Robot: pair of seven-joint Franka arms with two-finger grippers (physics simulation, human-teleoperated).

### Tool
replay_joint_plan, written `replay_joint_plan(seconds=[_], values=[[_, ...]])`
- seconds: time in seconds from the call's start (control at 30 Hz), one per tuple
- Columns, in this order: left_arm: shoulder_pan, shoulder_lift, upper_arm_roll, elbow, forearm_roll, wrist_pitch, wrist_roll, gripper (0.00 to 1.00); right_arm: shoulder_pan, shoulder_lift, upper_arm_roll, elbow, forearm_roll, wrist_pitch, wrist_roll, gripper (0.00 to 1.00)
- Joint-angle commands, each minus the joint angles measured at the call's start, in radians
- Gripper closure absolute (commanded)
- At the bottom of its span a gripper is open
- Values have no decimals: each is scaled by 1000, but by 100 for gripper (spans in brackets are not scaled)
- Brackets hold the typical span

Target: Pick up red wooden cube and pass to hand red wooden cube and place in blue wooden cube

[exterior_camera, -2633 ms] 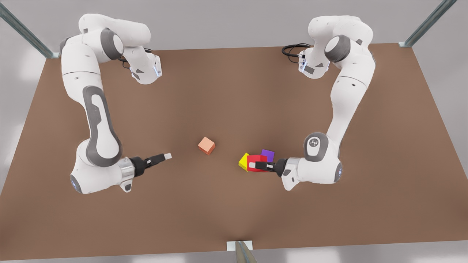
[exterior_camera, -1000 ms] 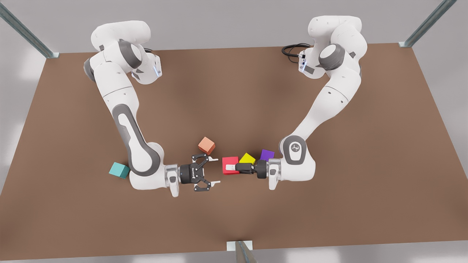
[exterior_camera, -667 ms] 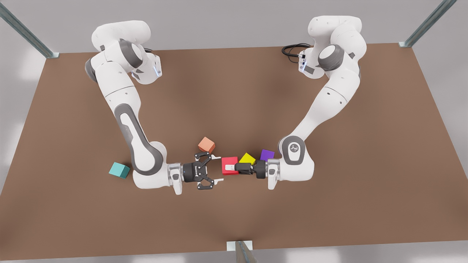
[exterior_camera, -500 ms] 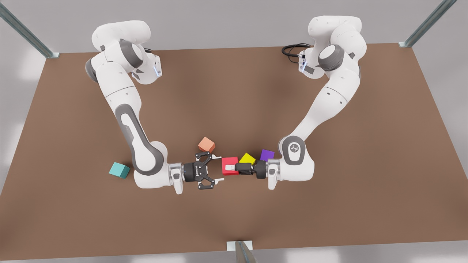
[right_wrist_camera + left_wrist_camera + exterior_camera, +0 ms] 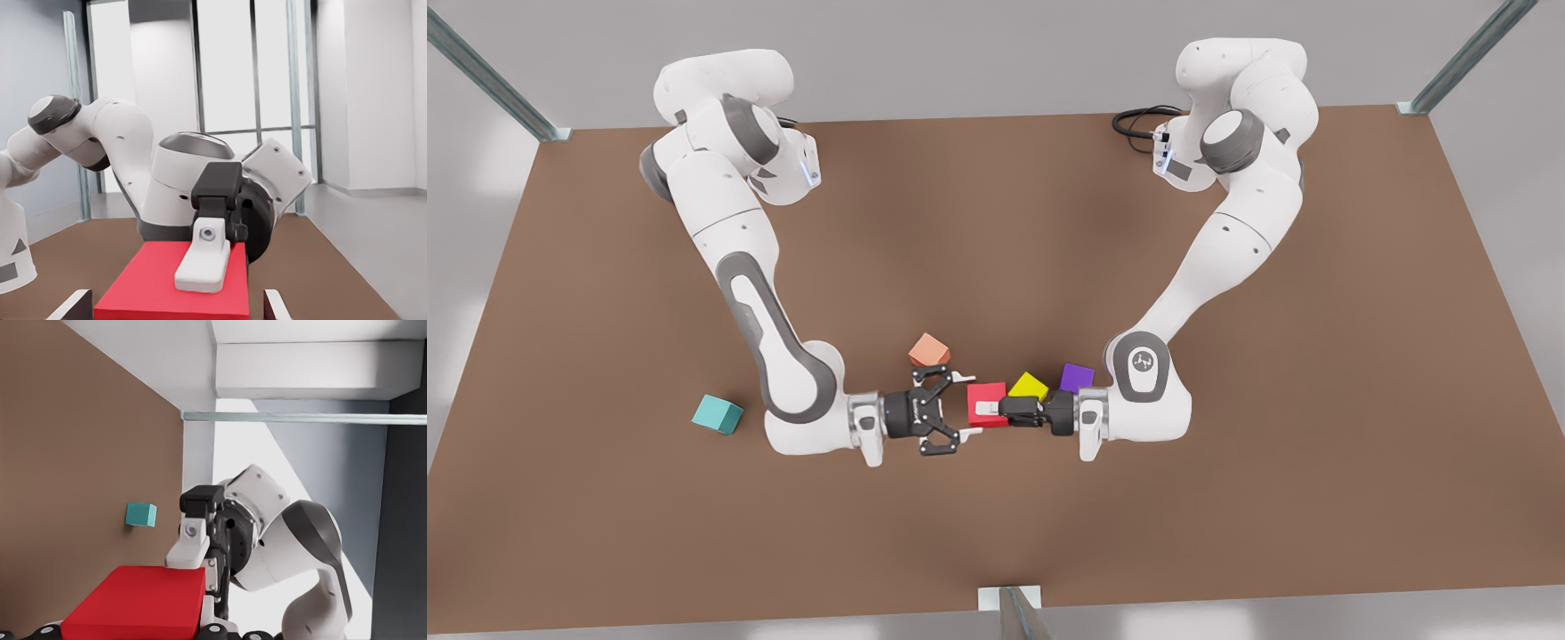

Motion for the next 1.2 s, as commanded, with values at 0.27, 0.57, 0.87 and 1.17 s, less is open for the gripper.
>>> replay_joint_plan(seconds=[0.27, 0.57, 0.87, 1.17], values=[[-3, -2, -1, 0, -9, 12, 53, 37, 21, 6, 1, 0, 28, 16, -14, 4], [-3, -8, -2, 0, -9, 14, 36, 37, 33, 20, 1, 0, 29, 28, -14, 4], [-8, -8, -2, -1, -25, 26, 33, 0, 36, 20, 1, 0, 29, 32, -16, 55], [561, -238, -35, 25, 1024, -836, -99, 0, -96, -35, -12, -64, -276, -34, 99, 54]])
